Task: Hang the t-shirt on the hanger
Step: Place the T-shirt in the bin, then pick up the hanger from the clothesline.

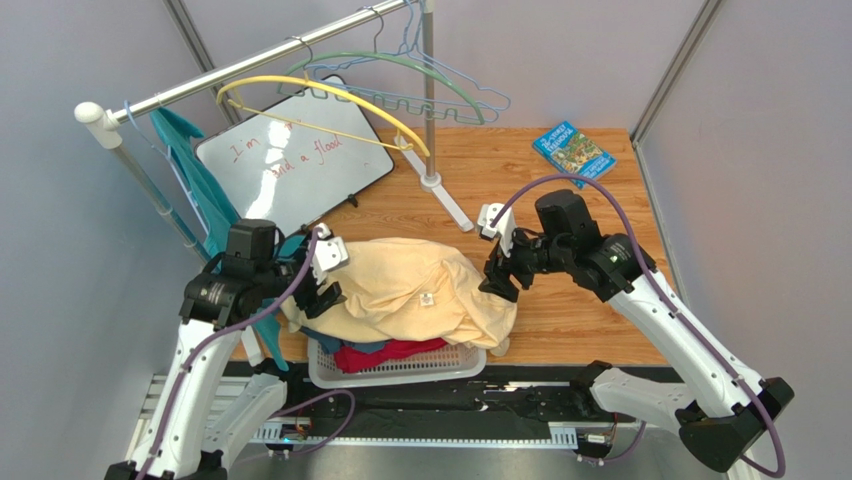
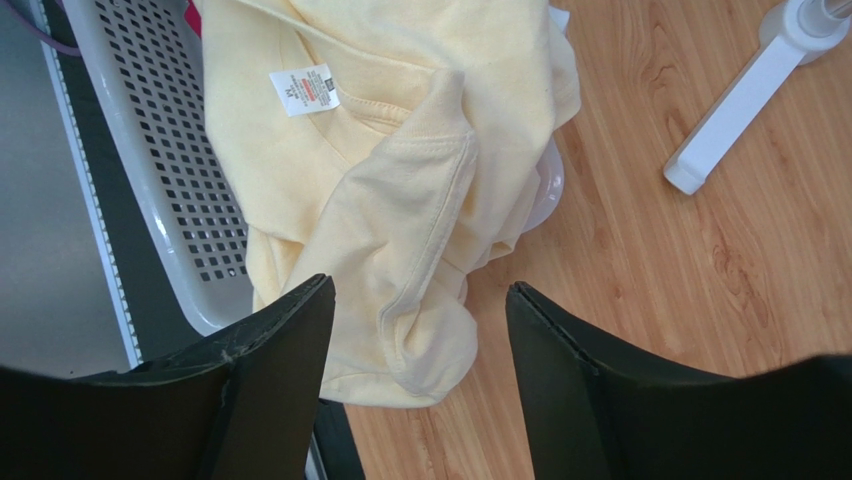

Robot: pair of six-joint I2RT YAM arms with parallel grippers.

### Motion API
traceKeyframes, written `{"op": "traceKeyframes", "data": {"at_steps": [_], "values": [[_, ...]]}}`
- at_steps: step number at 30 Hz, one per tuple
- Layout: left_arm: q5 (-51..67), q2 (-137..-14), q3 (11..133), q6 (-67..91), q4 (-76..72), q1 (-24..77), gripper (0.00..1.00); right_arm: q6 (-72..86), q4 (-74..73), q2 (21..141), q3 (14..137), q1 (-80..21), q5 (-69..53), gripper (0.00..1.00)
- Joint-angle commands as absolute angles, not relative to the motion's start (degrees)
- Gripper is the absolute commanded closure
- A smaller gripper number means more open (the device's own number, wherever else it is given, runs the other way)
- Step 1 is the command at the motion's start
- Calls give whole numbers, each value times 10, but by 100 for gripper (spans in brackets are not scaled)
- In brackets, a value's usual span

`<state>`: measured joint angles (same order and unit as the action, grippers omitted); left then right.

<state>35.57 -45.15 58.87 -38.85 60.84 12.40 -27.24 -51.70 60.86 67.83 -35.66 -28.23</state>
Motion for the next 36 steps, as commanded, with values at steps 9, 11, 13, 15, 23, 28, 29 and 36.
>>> {"op": "traceKeyframes", "data": {"at_steps": [9, 11, 13, 15, 23, 28, 29, 36], "values": [[376, -388, 524, -620, 613, 299, 22, -216, -498, 633, 630, -364, -272, 50], [353, -385, 509, -635, 603, 322, 22, -220, -490, 639, 626, -363, -258, 56], [320, -381, 486, -640, 571, 350, 23, -228, -484, 646, 625, -364, -245, 67], [295, -379, 469, -640, 532, 361, 34, -235, -490, 650, 628, -364, -234, 76], [256, -424, 522, -477, 461, 283, 100, -268, -498, 642, 640, -345, -194, 100], [315, -508, 585, -368, 462, 180, 100, -280, -490, 654, 659, -330, -192, 100], [320, -525, 593, -354, 466, 164, 100, -283, -490, 658, 662, -329, -192, 100], [338, -553, 600, -353, 492, 134, 52, -280, -492, 666, 687, -330, -193, 85]]}}
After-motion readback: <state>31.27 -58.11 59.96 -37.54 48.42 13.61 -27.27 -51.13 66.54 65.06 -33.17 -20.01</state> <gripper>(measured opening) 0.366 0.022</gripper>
